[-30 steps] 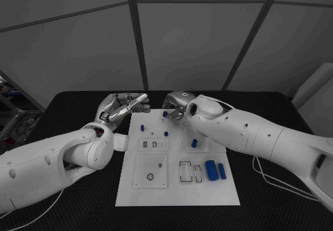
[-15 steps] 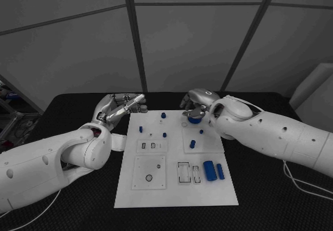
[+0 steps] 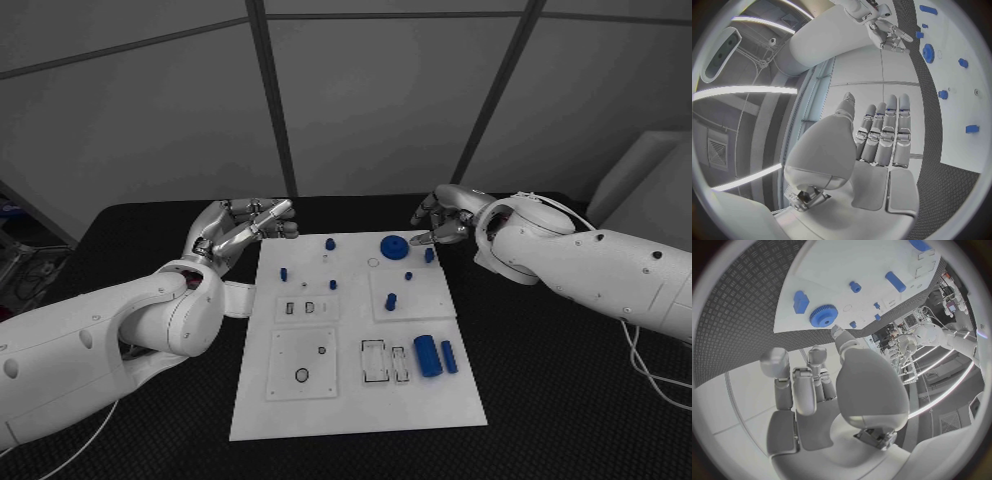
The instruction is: Assemble the parts on the task board
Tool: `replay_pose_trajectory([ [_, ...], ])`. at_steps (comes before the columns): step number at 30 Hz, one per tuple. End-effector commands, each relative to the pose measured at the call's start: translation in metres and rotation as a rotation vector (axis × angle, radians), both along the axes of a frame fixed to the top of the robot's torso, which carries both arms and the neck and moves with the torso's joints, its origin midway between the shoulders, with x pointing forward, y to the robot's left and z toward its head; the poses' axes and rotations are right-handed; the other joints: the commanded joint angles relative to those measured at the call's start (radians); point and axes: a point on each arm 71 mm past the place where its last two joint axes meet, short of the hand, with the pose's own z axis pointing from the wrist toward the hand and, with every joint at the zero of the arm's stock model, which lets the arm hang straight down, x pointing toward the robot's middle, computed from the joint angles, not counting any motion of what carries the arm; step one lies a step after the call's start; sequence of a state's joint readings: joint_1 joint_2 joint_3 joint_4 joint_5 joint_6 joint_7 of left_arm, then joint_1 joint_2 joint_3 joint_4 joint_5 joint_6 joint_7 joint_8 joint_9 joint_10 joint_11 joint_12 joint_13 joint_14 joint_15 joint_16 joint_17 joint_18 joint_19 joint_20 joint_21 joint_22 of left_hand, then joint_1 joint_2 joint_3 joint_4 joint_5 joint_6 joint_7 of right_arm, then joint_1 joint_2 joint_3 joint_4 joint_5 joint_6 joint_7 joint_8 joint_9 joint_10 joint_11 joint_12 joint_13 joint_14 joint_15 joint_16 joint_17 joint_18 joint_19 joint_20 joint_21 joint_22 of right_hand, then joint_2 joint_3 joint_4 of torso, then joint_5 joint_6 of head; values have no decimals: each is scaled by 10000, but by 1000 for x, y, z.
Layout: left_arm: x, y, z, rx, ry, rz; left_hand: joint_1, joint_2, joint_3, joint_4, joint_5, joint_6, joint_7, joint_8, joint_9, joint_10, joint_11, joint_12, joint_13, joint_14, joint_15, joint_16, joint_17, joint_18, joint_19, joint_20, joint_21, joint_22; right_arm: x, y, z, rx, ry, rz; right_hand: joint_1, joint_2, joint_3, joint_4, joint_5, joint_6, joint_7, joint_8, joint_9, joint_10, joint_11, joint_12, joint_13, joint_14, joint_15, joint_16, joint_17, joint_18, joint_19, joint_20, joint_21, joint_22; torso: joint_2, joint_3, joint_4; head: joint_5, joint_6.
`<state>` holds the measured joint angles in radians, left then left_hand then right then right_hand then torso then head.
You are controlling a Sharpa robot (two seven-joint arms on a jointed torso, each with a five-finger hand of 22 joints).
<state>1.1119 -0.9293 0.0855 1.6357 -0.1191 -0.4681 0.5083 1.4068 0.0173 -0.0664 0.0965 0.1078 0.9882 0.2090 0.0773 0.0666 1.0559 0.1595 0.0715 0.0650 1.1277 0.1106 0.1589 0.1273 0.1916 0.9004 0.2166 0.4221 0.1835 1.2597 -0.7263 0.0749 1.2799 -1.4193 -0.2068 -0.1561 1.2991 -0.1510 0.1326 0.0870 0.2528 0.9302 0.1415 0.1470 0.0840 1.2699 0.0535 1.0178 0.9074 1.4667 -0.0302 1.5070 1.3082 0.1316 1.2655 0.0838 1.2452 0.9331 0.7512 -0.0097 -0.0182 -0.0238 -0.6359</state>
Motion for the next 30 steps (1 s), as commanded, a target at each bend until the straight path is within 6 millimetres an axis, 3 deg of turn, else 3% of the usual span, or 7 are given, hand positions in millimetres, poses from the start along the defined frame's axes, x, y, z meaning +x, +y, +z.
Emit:
replay_pose_trajectory([
  [1, 0, -3, 1, -27, -74, -191, -69, 48, -26, -15, -52, 33, 37, -51, -3, 53, 26, -9, 2, 45, 25, -69, 17, -101, 15, 39, 34, -5, 2, 3, -5, -7, 840, 61, 133, -19, -96, 95, 67, -123, 18, 83, 3, 17, 7, 234, 270, 767, 104, 71, 1304, -147, 80, 22, 46, 65, 26, -2, 35, -26, -10],
  [5, 1, -3, 1, -32, -70, -198, -69, 48, -26, -15, -52, 33, 37, -51, -3, 53, 26, -9, 2, 45, 25, -69, 17, -101, 15, 39, 34, -5, 6, 10, -7, 13, 831, 156, 200, -41, -198, 252, 69, -269, 53, 133, -7, -146, 41, 193, 246, 761, 134, 72, 1302, -142, 41, 48, 49, 55, 41, 7, 43, -28, -22],
  [9, 1, -5, 1, -43, -72, -219, -69, 48, -26, -15, -52, 33, 37, -51, -3, 53, 26, -9, 2, 45, 25, -69, 17, -101, 15, 39, 34, -5, 9, 20, -8, -26, 785, 294, 263, -28, -222, 311, 81, -330, 67, 159, -10, -130, 54, 302, 383, 775, 147, 105, 1375, -147, 44, 61, 73, 91, 40, -13, 64, -41, -60],
  [12, 1, -5, 0, -48, -71, -229, -69, 48, -26, -15, -52, 33, 37, -51, -3, 53, 26, -9, 2, 45, 25, -69, 17, -101, 15, 39, 34, -5, 11, 25, -8, -77, 693, 354, 303, -10, -227, 342, 94, -359, 73, 178, -11, -101, 60, 390, 485, 786, 153, 128, 1426, -150, 49, 68, 88, 114, 61, 0, 71, -18, -43],
  [25, 2, -7, 0, -66, -66, -267, -73, 52, -30, -18, -52, 41, 37, -54, -2, 66, 25, -10, 3, 47, 25, -80, 20, -100, 12, 39, 35, -6, 20, 32, -13, -284, 739, 342, 493, 57, -226, 449, 171, -482, 103, 258, -16, -83, 88, 603, 738, 807, 182, 182, 1539, -157, 52, 98, 144, 183, 50, -2, 66, -5, -81],
  [30, 2, -6, 0, -56, -61, -245, -73, 52, -30, -18, -52, 41, 37, -54, -2, 66, 25, -10, 3, 47, 25, -80, 20, -100, 12, 39, 35, -6, 20, 33, -15, -370, 897, 391, 543, 75, -213, 453, 188, -466, 101, 296, -9, -90, 88, 630, 773, 810, 184, 190, 1557, -156, 47, 103, 151, 189, 55, 15, 47, 23, -124],
])
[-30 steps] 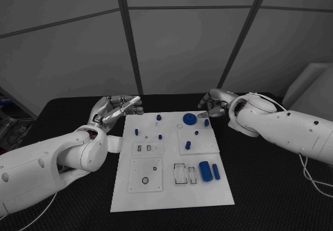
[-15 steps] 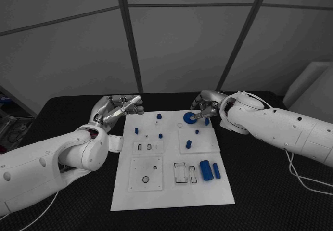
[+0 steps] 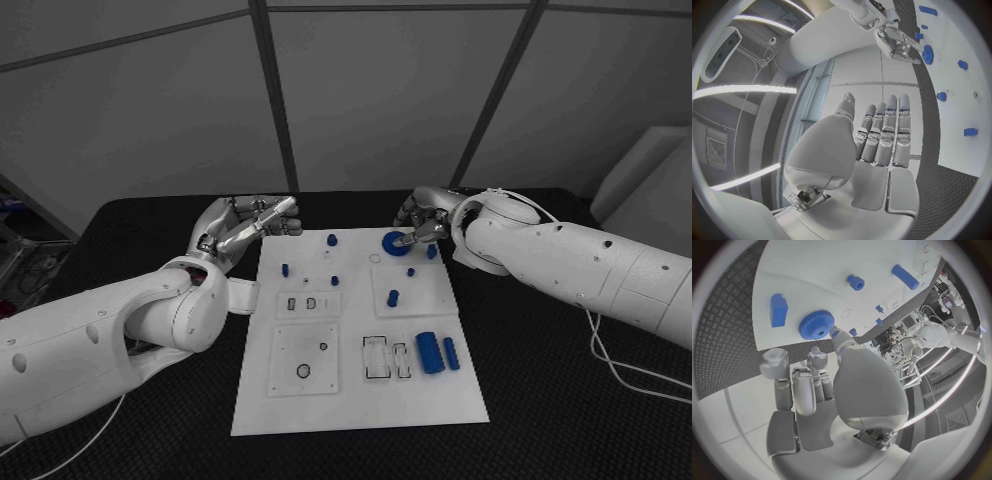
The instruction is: Assemble the parts on the task board
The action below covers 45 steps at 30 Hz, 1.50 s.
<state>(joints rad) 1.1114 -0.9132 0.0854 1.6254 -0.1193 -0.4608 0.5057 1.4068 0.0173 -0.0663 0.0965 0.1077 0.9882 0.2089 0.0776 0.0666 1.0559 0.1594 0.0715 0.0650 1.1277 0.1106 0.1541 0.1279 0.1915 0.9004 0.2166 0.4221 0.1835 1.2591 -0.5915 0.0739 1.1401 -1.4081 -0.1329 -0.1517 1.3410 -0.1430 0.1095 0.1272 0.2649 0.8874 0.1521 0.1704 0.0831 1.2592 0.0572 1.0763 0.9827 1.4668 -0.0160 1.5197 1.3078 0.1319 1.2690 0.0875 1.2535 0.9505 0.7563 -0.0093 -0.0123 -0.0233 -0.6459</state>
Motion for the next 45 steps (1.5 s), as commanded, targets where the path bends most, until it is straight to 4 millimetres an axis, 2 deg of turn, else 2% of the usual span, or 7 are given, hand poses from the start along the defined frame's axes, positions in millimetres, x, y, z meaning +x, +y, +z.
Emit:
replay_pose_trajectory([
  [1, 0, -1, 2, -8, -98, -121, -73, 51, -31, -19, -52, 41, 37, -57, -2, 65, 25, -10, 4, 47, 25, -32, 14, -100, 12, 39, 35, -6, 0, 1, -1, -190, 163, 185, 123, -5, 18, 51, 67, -38, -5, 63, 0, 17, 51, 45, 20, 809, 43, 63, 1560, -159, 12, 66, 68, 14, 0, 9, -17, 16, -29],
  [29, -1, 1, 2, 5, -104, -89, -79, 59, -34, -19, -51, 44, 41, -63, -3, 69, 27, -14, 3, 51, 25, -41, 18, -99, 10, 40, 36, -6, 0, 5, -8, -768, 642, 379, 364, 118, 115, 9, 209, 71, -19, 297, 29, 455, 42, 951, 1033, 858, 44, 173, 1801, -199, 95, 75, 242, 284, 5, 9, -3, 28, -119],
  [33, -1, 1, 2, 10, -105, -78, -79, 59, -34, -19, -51, 44, 41, -63, -3, 69, 27, -14, 3, 51, 25, -41, 18, -99, 10, 40, 36, -6, 0, 4, -8, -896, 571, 336, 519, 260, 256, -83, 219, 166, -23, 373, 35, 496, 32, 1104, 1204, 869, 36, 199, 1858, -210, 119, 71, 300, 367, 2, 10, -8, 37, -125],
  [36, -1, 1, 2, 12, -104, -72, -78, 66, -34, -25, -50, 44, 43, -69, -4, 69, 29, -20, 2, 55, 25, -49, 22, -99, 7, 40, 38, -7, 0, 2, -8, -957, 504, 287, 752, 446, 573, -236, -7, 314, -27, 438, 32, 545, 32, 1260, 1398, 876, 24, 216, 1897, -219, 135, 60, 354, 439, 2, 14, -16, 40, -128],
  [37, -1, 1, 2, 13, -103, -70, -78, 66, -34, -25, -50, 44, 43, -69, -4, 69, 29, -20, 2, 55, 25, -49, 22, -99, 7, 40, 38, -7, 0, 2, -8, -958, 484, 279, 798, 487, 668, -269, 97, 361, -23, 452, 31, 594, 13, 1345, 1499, 879, 24, 223, 1912, -224, 144, 58, 371, 464, 3, 14, -18, 43, -128],
  [40, -1, 1, 2, 14, -104, -67, -78, 66, -34, -25, -50, 44, 43, -69, -4, 69, 29, -20, 2, 55, 25, -49, 22, -99, 7, 40, 38, -7, 0, 2, -7, -936, 369, 281, 845, 474, 1099, -383, 894, 574, -29, 480, 6, 732, -17, 1627, 1826, 891, 9, 249, 1971, -231, 168, 34, 438, 551, 3, 17, -19, 45, -130],
  [45, 0, 1, 2, 14, -101, -69, -78, 66, -34, -25, -50, 44, 43, -69, -4, 69, 29, -20, 2, 55, 25, -49, 22, -99, 7, 40, 38, -7, -1, 4, -4, -789, -23, 343, 801, 456, 1545, -469, 1098, 864, -119, 531, 1, 884, -64, 1874, 2104, 908, -38, 280, 2045, -250, 211, 9, 516, 665, 6, 20, -9, 49, -131],
])
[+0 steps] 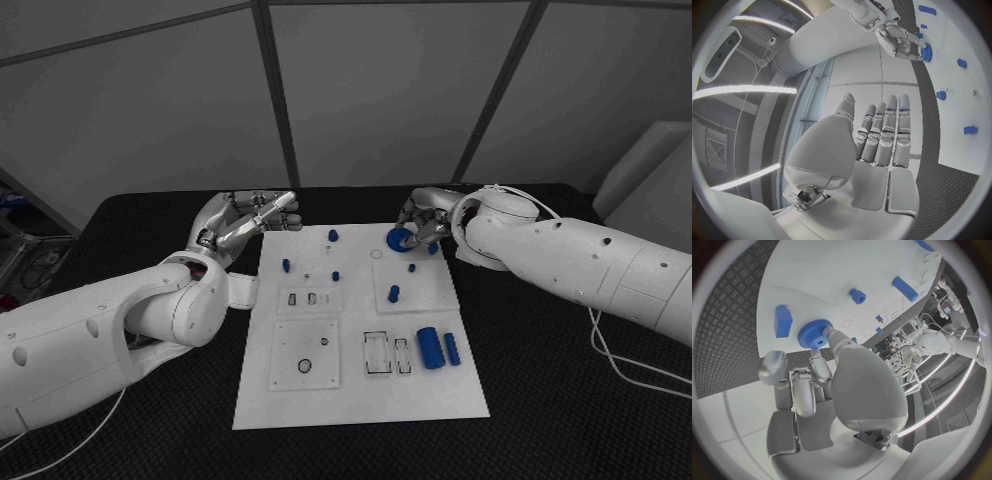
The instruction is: Assemble the parts on the task board
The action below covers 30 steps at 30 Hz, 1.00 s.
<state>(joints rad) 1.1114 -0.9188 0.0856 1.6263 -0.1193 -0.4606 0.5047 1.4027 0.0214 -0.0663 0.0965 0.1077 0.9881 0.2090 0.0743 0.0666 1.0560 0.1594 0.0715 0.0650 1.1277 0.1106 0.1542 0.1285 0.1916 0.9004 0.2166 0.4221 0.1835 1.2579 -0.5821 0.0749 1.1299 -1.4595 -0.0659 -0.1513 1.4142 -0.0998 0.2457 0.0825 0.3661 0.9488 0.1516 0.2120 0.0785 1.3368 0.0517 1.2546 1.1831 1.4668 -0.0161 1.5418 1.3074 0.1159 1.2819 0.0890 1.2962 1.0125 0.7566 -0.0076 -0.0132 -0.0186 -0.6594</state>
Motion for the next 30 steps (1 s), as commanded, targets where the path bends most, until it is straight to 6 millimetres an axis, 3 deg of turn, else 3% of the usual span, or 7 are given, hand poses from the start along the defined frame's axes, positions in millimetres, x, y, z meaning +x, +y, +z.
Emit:
replay_pose_trajectory([
  [1, 0, -1, 2, -7, -109, -107, -37, 25, -34, -25, -50, 44, 43, -37, -4, 69, 29, -20, 2, 55, 26, -49, 16, -99, 8, 40, 38, -7, -1, 2, 2, -12, -443, 68, 47, 17, 254, -32, 108, 292, -126, 116, 43, 136, -19, 131, 145, 910, -45, 64, 2060, -94, 92, -13, 104, 68, 2, 0, 2, 8, 11],
  [10, 0, -1, 2, -4, -106, -100, -30, 43, -27, -31, -47, 46, 43, -43, -5, 70, 29, -25, 1, 60, 26, -57, 20, -99, 6, 40, 40, -7, -9, 14, 16, 366, -1911, 241, -258, -238, 1114, -218, 623, 532, -171, 0, -15, 236, -61, 313, 378, 919, -92, 83, 2106, -108, 112, -67, 188, 166, -6, -1, -12, 57, 39],
  [26, 0, -2, 1, 11, -75, -67, -22, 85, -12, -37, -43, 50, 42, -52, -6, 72, 29, -33, -1, 68, 25, -72, 27, -98, 3, 41, 43, -8, -32, 86, 30, 379, -3107, 1580, -610, -463, 1603, -363, 205, 647, -183, -108, -39, 303, -69, 358, 444, 929, -97, 100, 2151, -114, 123, -72, 219, 205, 1, -26, 19, 102, 49],
  [30, 0, -2, 1, 7, -76, -72, -22, 85, -12, -37, -43, 50, 42, -52, -6, 72, 29, -33, -1, 68, 25, -72, 27, -98, 3, 41, 43, -8, -33, 102, 28, 397, -3098, 1830, -642, -468, 1633, -372, 156, 657, -184, -117, -40, 302, -69, 352, 438, 929, -97, 101, 2153, -114, 124, -71, 220, 209, 18, -7, 14, 153, 35],
])
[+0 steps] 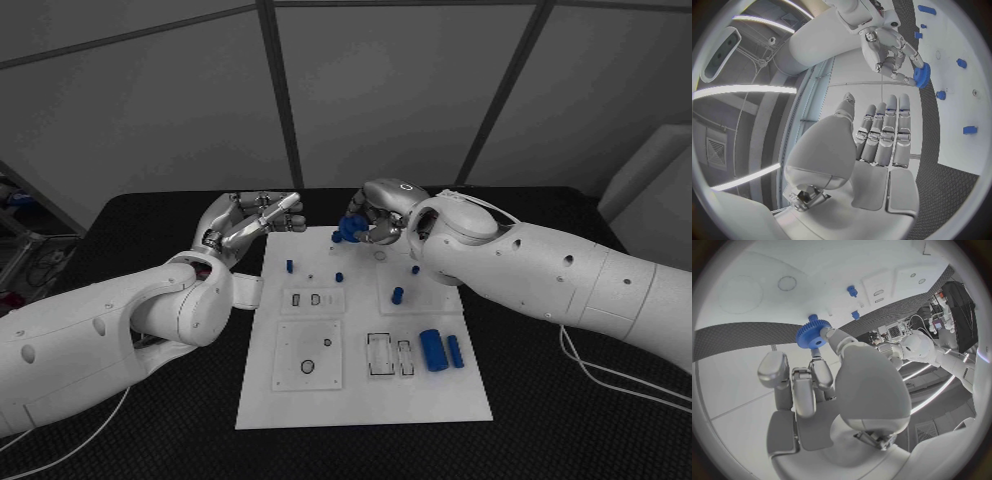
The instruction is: Assemble the parts on the task board
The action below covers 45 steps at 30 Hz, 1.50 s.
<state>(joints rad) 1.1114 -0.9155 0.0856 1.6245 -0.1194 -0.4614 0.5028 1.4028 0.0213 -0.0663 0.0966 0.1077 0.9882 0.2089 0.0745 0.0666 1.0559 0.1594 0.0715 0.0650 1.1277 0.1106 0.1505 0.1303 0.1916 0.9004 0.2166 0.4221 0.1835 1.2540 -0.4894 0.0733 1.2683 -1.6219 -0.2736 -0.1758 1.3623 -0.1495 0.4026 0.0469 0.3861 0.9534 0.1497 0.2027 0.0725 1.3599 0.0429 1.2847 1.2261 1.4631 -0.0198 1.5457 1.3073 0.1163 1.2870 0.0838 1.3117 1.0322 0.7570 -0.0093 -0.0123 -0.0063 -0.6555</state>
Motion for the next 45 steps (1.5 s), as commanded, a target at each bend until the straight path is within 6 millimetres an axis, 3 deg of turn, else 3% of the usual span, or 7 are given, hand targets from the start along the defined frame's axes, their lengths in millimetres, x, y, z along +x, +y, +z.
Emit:
replay_pose_trajectory([
  [1, 0, -1, 2, 9, -94, -62, -23, 86, -12, -37, -43, 49, 42, -54, -6, 72, 29, -33, -1, 68, 25, -36, 9, -98, 3, 41, 43, -8, -1, 11, 1, -119, -483, 118, -134, 25, 72, -19, -60, 612, -163, -28, 19, 69, 20, 50, 6, 967, -59, 64, 2159, -118, 75, -19, 66, 15, 10, 15, -1, 37, -7],
  [14, 3, 1, 1, 42, -111, 38, -15, 111, -2, -44, -42, 54, 38, -60, -6, 77, 27, -38, -1, 72, 25, -48, 14, -98, 1, 41, 46, -9, -7, 38, -11, -411, -115, 623, -224, -4, 92, -20, -129, 606, -154, -59, 13, 72, 29, 47, 6, 968, -54, 65, 2163, -116, 66, -16, 57, 0, 8, 16, -2, 77, -43],
  [23, 2, 2, 1, 43, -132, 53, -15, 111, -2, -44, -42, 54, 38, -60, -6, 77, 27, -38, -1, 72, 25, -48, 14, -98, 1, 41, 46, -9, -8, 39, -28, -863, 406, 641, -292, -15, 98, -19, -197, 604, -150, -82, 10, 62, 34, 34, -7, 967, -49, 64, 2159, -115, 58, -11, 49, -12, 10, 21, -8, 125, -93],
  [34, 2, 1, 1, 34, -142, 42, -15, 111, -2, -44, -42, 54, 38, -60, -6, 77, 27, -38, -1, 72, 25, -48, 14, -98, 1, 41, 46, -9, -5, 40, -34, -944, 526, 503, -358, -30, 100, -18, -251, 588, -142, -112, 4, 28, 41, -7, -51, 963, -43, 58, 2146, -109, 40, -6, 31, -42, 13, 22, -7, 139, -133],
  [45, 2, 0, 2, 28, -129, 21, -9, 117, -1, -53, -43, 58, 36, -64, -7, 80, 26, -40, -1, 70, 25, -60, 17, -98, -3, 42, 47, -10, -3, 43, -33, -768, 359, 407, -566, -115, 96, -48, -686, 139, 2, -440, -66, -202, 159, -296, -358, 964, 48, 60, 2155, -105, -1, 63, -17, -105, 9, 20, -18, 154, -162],
])
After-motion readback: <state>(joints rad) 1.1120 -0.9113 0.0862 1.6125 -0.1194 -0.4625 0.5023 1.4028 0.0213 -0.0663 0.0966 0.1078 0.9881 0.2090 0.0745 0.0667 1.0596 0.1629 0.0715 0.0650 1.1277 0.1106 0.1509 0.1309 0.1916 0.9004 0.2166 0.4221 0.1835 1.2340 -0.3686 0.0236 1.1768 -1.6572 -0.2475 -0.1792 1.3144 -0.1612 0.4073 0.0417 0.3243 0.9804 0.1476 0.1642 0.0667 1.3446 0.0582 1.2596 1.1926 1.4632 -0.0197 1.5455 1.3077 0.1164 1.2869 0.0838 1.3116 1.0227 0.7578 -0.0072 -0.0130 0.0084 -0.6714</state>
